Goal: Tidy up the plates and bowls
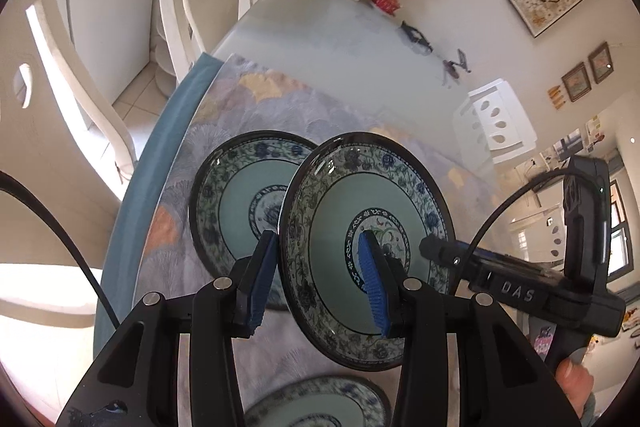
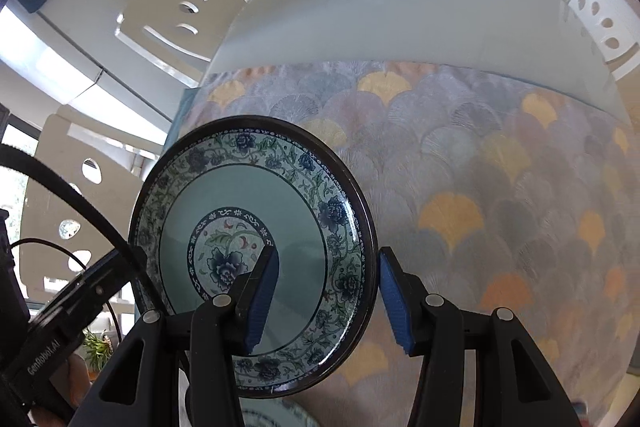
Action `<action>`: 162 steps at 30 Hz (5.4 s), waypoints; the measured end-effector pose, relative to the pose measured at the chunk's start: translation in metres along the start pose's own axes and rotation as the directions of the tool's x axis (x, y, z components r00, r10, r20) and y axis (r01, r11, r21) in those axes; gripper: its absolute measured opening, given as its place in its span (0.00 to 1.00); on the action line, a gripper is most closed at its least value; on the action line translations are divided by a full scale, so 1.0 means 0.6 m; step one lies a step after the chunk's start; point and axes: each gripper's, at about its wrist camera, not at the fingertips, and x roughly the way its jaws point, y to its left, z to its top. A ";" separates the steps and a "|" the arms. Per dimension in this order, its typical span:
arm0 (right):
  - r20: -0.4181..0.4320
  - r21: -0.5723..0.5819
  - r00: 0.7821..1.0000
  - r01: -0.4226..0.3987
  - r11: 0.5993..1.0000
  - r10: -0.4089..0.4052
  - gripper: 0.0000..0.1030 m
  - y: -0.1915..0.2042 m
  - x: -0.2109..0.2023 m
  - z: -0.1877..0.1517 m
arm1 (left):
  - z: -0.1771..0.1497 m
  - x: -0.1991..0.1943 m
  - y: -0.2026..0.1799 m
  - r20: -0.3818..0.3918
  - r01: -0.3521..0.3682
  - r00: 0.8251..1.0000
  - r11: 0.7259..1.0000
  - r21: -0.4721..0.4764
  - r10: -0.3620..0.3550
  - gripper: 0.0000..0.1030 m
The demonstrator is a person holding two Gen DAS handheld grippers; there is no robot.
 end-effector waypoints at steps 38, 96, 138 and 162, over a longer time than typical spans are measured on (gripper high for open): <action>-0.153 -0.171 0.988 -0.063 0.983 0.036 0.45 0.042 -0.010 -0.328 | -0.306 -0.119 0.011 0.024 -0.223 0.974 0.973 -0.055 0.224 0.37; -0.008 0.041 0.997 -0.079 0.996 0.079 0.46 0.021 0.030 0.005 | 0.010 0.034 0.122 -0.091 -0.054 0.995 0.991 -0.123 0.043 0.25; -0.021 -0.061 0.998 -0.064 0.996 0.063 0.23 0.030 0.138 0.030 | 0.020 0.110 0.152 -0.145 0.035 0.988 0.995 -0.097 -0.049 0.13; 0.253 -0.183 0.962 -0.055 0.982 0.102 0.25 0.074 -0.116 -0.101 | -0.050 -0.113 0.045 0.087 0.094 0.992 0.995 0.026 -0.096 0.13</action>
